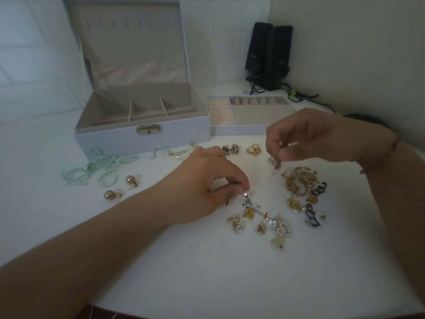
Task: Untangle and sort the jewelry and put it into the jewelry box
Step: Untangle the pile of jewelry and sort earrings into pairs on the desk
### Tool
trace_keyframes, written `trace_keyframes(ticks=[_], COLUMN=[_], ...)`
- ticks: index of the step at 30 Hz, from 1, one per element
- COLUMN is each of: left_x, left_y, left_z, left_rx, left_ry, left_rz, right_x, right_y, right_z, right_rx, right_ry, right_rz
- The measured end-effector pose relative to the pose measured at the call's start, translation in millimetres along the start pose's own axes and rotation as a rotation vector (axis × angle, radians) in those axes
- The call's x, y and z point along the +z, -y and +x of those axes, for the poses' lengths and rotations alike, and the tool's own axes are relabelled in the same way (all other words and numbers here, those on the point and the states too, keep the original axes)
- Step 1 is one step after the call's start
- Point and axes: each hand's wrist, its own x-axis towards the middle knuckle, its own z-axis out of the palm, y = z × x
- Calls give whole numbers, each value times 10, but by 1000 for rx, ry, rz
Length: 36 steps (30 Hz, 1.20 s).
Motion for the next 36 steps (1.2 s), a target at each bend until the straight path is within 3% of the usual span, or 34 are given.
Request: trace_keyframes(ticks=[5, 10, 20, 31, 36], left_x=[-57, -118, -176, -98, -243], left_y=[-36, -50, -148, -216, -241], left_z=[-11, -32, 145, 153, 220], left_rx=[-47, -67, 212, 386, 306], left_ry=[96, 39, 298, 248, 179], left_rz=[-95, -126, 338, 587, 433], right_x=[-110, -119, -43, -34, -91], right_y=[-122, -193, -210, -199, -197], right_z=[-50, -28, 45, 53, 11], right_rx=[-93, -77, -3, 11, -30], right_ry=[-126, -176, -132, -171, -263], right_rz=[264, 223, 134, 124, 134])
